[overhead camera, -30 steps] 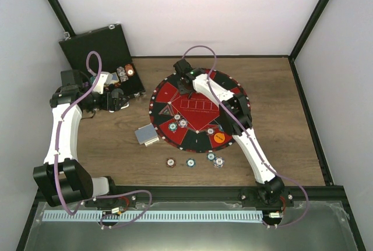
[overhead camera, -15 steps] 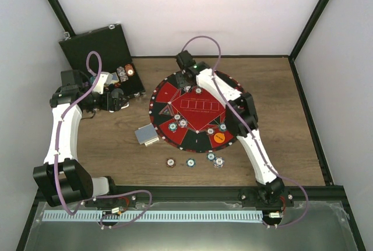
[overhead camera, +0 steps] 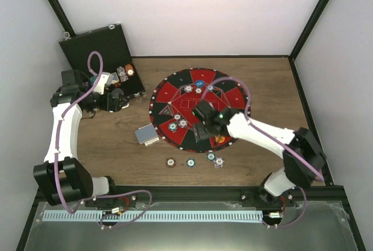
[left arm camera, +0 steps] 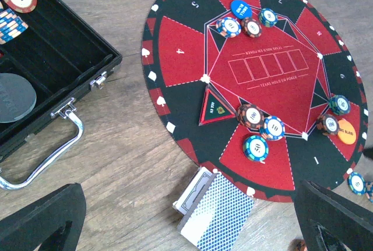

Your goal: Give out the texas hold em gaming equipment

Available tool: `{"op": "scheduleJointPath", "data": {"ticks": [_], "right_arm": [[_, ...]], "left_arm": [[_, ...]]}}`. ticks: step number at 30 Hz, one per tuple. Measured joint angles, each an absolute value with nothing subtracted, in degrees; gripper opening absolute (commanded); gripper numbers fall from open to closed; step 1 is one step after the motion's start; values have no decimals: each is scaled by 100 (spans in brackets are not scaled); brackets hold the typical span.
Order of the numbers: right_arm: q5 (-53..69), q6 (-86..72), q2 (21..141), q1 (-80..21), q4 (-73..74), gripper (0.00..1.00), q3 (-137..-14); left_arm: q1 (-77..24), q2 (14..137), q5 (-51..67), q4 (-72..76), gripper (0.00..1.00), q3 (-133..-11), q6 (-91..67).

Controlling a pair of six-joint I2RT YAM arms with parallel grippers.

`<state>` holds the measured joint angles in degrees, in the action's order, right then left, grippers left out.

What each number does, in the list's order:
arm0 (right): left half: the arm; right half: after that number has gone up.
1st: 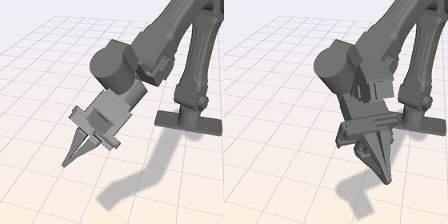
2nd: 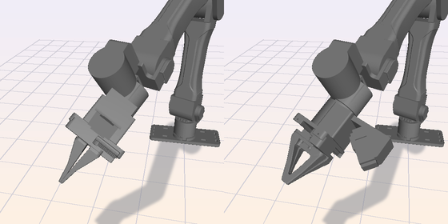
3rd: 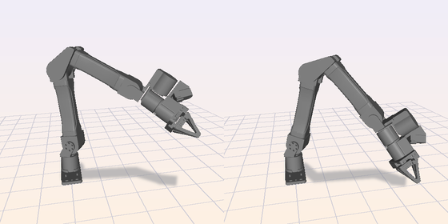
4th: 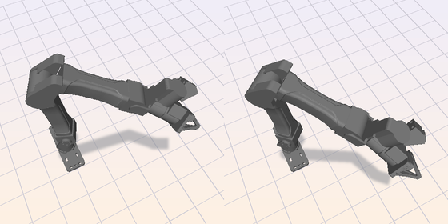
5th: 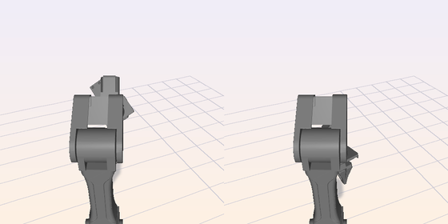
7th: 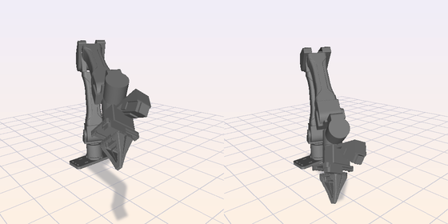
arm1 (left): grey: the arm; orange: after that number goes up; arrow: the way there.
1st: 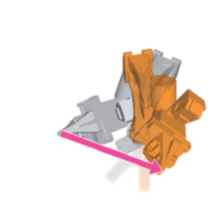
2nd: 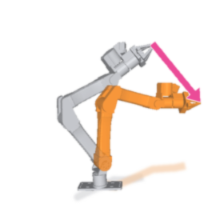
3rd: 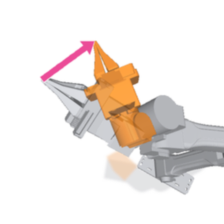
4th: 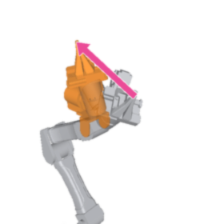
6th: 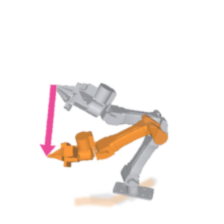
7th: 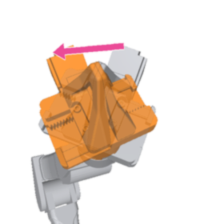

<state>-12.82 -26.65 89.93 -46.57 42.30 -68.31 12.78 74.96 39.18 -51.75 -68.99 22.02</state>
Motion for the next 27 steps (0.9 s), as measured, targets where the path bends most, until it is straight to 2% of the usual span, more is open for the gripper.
{"op": "scheduleJointPath", "data": {"ticks": [5, 10, 18, 27], "right_arm": [[-1026, -3618, 7797, -5050, 4591, 90, -5054], [-696, -4213, 6873, -5231, 4742, 92, -4324], [-377, -4480, 7070, -5286, 4644, 90, -4189], [-257, -4751, 7518, -5400, 4276, 77, -3837]], "left_arm": [[1278, 7518, 3938, -5175, 100, -6899, 2222], [1278, 7561, 3994, -5172, 100, -6899, 2206], [1278, 7572, 3997, -5175, 100, -6901, 2165], [1278, 7572, 3992, -5192, 100, -6971, 2167]]}}
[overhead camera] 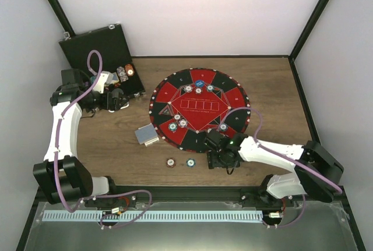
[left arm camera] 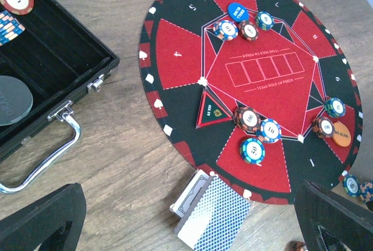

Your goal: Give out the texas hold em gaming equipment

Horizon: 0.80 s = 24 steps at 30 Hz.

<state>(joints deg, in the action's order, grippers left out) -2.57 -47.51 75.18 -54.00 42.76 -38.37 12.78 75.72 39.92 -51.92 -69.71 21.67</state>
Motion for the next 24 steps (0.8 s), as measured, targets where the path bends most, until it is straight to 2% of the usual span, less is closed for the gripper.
{"op": "scheduleJointPath", "data": {"ticks": [12, 18, 21, 24], "right_arm": [[-281, -4871, 7717, -5422, 4040, 52, -3721], [-303, -4875, 7732, -5422, 3997, 44, -3721], [-303, -4875, 7732, -5422, 3999, 45, -3723], [-305, -4860, 7736, -5422, 4023, 53, -3736]], "left_arm": [[1278, 7572, 3992, -5196, 100, -6997, 2165], [1278, 7572, 3992, -5196, 100, -6997, 2165], [1278, 7572, 3992, -5196, 100, -7000, 2165], [1278, 7572, 3992, -5196, 100, -7000, 2165]]}}
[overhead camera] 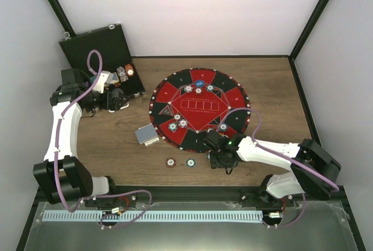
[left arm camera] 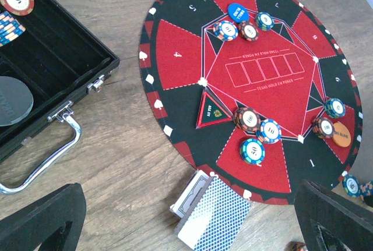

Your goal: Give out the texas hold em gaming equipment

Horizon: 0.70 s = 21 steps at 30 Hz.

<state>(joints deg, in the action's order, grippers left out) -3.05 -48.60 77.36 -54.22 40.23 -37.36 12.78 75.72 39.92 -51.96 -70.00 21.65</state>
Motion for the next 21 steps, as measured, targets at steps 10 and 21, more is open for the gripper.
{"op": "scheduleJointPath", "data": {"ticks": [10, 21], "right_arm": [[-414, -4856, 7736, -5422, 4224, 53, -3962], [-419, -4845, 7743, -5422, 4237, 44, -3964]], "left_arm": [[1278, 7572, 3992, -5196, 100, -7000, 2165], [1278, 7572, 3990, -5196, 100, -7000, 2167]]}}
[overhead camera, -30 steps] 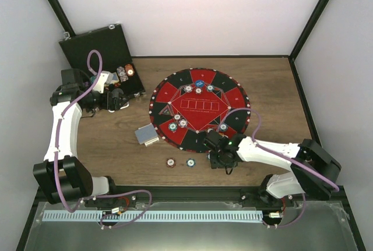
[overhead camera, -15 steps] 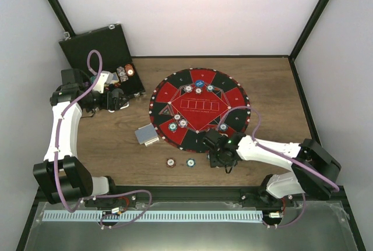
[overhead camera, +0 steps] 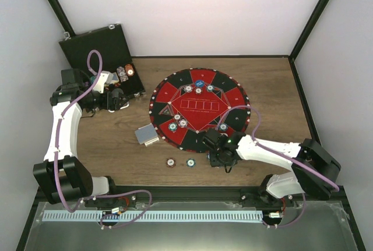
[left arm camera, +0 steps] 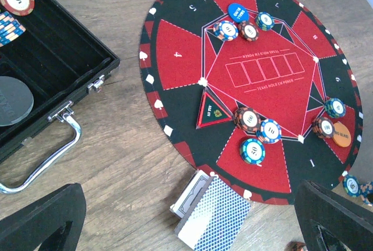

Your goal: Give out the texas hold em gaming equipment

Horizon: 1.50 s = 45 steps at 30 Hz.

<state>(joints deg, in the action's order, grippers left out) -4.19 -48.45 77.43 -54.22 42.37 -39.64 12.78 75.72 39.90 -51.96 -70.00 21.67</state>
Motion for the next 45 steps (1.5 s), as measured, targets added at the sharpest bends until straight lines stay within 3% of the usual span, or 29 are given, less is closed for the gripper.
{"op": "scheduleJointPath", "data": {"ticks": [8, 12, 18, 33, 45], "right_arm": [[-421, -4853, 7769, -5422, 4244, 42, -3972], [-421, -4851, 7800, -5422, 4287, 20, -4012], [-412, -4827, 7791, -5422, 4552, 1, -4195], [-598, -4029, 8128, -4595, 5710, 1, -6416], [-1074, -3153, 9325, -3221, 4803, 1, -6978]], "left_arm": [[1278, 7570, 3990, -5196, 100, -7000, 2167], [1278, 7570, 3988, -5196, 100, -7000, 2167], [1278, 7570, 3970, -5196, 100, -7000, 2213], [1278, 7861, 3927, -5763, 100, -7358, 3017], [1278, 8064, 3728, -6171, 100, -7349, 3669]]}}
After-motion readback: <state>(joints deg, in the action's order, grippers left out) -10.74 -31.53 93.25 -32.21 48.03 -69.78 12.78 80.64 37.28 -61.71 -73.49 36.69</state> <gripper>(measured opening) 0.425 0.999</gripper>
